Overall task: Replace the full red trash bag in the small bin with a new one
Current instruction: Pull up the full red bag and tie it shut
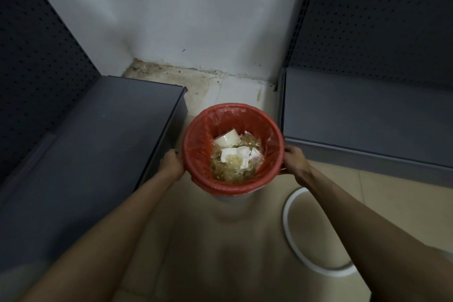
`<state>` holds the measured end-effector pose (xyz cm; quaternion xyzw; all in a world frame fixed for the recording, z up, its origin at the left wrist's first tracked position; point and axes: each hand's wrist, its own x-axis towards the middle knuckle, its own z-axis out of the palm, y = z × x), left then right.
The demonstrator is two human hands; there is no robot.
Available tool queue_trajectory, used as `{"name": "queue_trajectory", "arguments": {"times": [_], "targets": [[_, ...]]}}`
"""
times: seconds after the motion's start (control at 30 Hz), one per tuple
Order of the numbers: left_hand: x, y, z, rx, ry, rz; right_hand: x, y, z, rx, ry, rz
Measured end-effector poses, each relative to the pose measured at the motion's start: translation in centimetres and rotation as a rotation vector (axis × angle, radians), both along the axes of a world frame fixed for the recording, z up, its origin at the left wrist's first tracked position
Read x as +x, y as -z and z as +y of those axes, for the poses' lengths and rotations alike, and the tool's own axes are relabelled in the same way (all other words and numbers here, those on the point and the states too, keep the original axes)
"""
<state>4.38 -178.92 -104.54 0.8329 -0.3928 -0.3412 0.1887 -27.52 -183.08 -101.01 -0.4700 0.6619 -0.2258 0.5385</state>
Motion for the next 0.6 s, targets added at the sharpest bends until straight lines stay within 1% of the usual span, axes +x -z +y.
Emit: {"name": "queue_trajectory", "arguments": {"times": [0.1,0.23,0.4,0.6], "targets": [[-0.4,-0.5,0.2,-0.066,-0.084,0.032,-0.1,0.3,-0.1,-0.024,0.052,-0.001],[-0.5,-1.7,0.4,-0.14,-0.168,0.061,-0.2,0.1,-0.3,-0.058,0.099,0.064],[0.2,-3.7,0.2,-0.242,-0.214,0.03,-0.6,-1.0,-0.7,-0.069,0.172,0.057],[1.8,-5.8,-0.8,-0.287,-0.279,0.066,-0.9,-4.8,-1.9,-0.091,0.241,0.073]]}}
